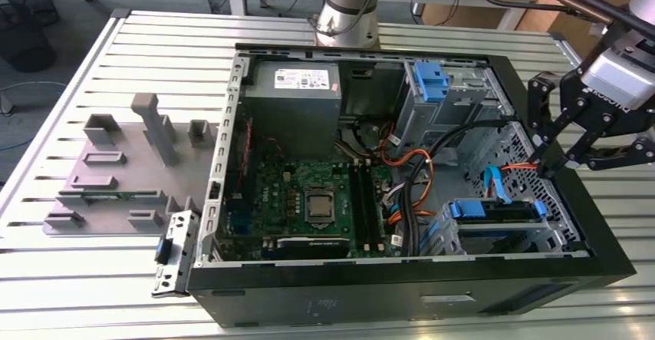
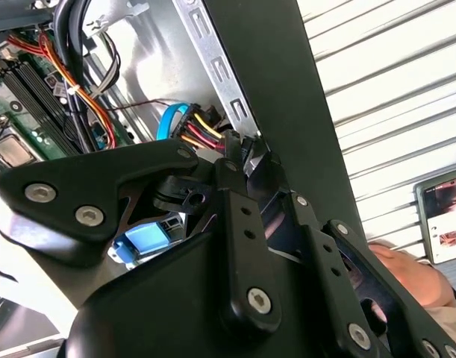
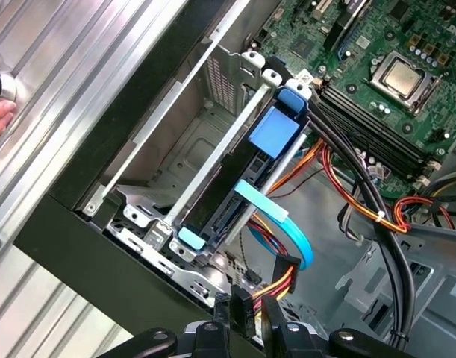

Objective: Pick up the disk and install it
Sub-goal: 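Insert the second disk wire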

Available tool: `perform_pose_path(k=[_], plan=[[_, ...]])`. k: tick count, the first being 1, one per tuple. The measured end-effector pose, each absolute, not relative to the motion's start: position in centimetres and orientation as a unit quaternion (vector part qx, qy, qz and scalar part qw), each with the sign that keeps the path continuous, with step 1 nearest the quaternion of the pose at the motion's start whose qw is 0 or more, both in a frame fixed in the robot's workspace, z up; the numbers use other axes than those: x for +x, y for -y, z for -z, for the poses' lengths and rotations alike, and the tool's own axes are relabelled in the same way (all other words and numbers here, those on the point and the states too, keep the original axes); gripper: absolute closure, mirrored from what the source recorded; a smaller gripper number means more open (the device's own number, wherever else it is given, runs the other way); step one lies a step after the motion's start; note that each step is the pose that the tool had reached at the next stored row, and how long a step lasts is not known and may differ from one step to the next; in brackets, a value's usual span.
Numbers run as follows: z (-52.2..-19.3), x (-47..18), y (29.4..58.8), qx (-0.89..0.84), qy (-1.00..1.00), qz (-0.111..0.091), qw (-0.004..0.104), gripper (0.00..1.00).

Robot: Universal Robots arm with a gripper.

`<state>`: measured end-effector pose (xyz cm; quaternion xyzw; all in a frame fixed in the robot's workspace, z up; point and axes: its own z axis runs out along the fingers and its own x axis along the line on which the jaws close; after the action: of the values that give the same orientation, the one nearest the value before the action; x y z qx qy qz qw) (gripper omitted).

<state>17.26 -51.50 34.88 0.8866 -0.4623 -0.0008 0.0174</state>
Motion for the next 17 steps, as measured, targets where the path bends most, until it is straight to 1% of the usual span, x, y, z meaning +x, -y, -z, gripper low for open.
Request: perform_pose_path(k=[9, 10, 12, 13, 17], plan=[[-34.89, 17.26, 51.50, 0.887, 0.462, 0.000, 0.019, 0.69], [-34.89, 17.26, 51.50, 0.887, 0.462, 0.000, 0.019, 0.71], [-34.89, 17.26, 51.50, 0.887, 0.462, 0.000, 0.019, 0.71], [-34.89, 17.26, 51.50, 0.887, 0.462, 0.000, 0.019, 0.78], [-34.89, 17.26, 51.50, 0.887, 0.462, 0.000, 0.019, 0.78]])
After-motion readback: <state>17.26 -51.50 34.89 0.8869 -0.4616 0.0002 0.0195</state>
